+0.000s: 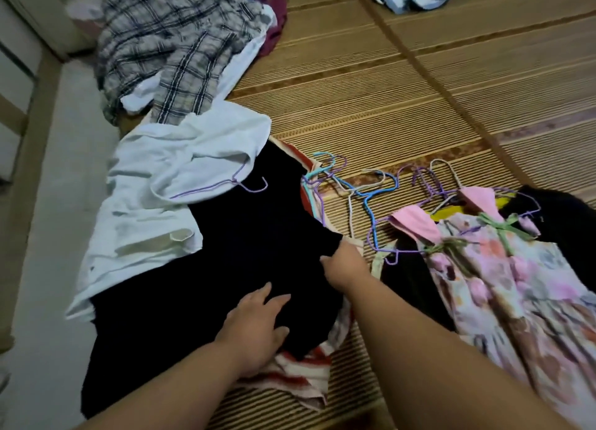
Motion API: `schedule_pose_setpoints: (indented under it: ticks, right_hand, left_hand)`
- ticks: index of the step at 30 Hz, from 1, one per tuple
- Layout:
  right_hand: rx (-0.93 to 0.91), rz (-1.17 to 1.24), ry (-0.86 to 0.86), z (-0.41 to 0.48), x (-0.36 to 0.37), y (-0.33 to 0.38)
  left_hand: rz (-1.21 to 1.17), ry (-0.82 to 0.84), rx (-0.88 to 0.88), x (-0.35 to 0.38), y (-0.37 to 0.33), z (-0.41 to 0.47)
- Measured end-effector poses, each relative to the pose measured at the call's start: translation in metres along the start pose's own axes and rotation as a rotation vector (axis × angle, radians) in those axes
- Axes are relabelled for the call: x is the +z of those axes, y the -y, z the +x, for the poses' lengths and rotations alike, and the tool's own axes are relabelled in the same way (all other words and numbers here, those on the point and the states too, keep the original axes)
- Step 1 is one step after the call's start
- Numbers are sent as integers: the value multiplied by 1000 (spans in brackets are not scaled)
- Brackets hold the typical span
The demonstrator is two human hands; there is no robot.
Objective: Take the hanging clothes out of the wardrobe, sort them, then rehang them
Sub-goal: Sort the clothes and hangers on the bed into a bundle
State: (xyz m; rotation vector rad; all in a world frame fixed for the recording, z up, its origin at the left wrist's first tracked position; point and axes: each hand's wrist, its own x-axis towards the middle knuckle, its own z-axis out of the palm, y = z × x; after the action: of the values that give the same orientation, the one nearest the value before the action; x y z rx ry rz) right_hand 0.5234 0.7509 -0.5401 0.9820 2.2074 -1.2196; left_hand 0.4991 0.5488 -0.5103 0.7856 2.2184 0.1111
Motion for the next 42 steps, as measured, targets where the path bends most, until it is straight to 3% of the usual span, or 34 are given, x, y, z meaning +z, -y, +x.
schedule_pose_setpoints:
  ticks: [7, 12, 15, 17, 19, 21, 23, 25, 29, 34, 37, 40, 42]
  right_hand:
    - [126, 33, 20, -4, 8, 9]
    - [165, 232, -302, -12, 13, 4]
    - [281, 353, -202, -10, 10, 2]
    - [326, 302, -121, -7, 5, -1]
    - [288, 179, -104, -9, 2, 4]
    - [224, 91, -199, -17, 3, 11]
    - [72, 98, -356, -33, 10, 21]
    - [-128, 77, -405, -50, 16, 31]
    - [-313, 58, -261, -71, 24, 50]
    - [-445, -7, -134, -83, 19, 75]
    - [-522, -51, 1, -85, 12, 82]
    - [-495, 12, 41, -88, 11, 82]
    - [-411, 114, -53, -86, 9, 78]
  left_hand:
    - [-205, 19, 132, -54, 25, 9]
    - [-188, -22, 153, -85, 27, 20]
    - [-181, 8, 139, -86, 28, 28]
    - [-181, 26, 137, -83, 24, 32]
    - [-200, 38, 135, -81, 20, 36]
    - [-249, 32, 135, -81, 15, 42]
    - [-336, 1, 118, -85, 9, 46]
    - [-423, -62, 99, -93, 1, 48]
    - [-675, -132, 61, -112, -14, 49]
    - [-523, -305, -76, -130, -18, 41]
    - [-457, -310, -183, -136, -13, 33]
    - [-456, -291, -236, -135, -6, 26]
    - [-473, -282, -251, -132, -3, 22]
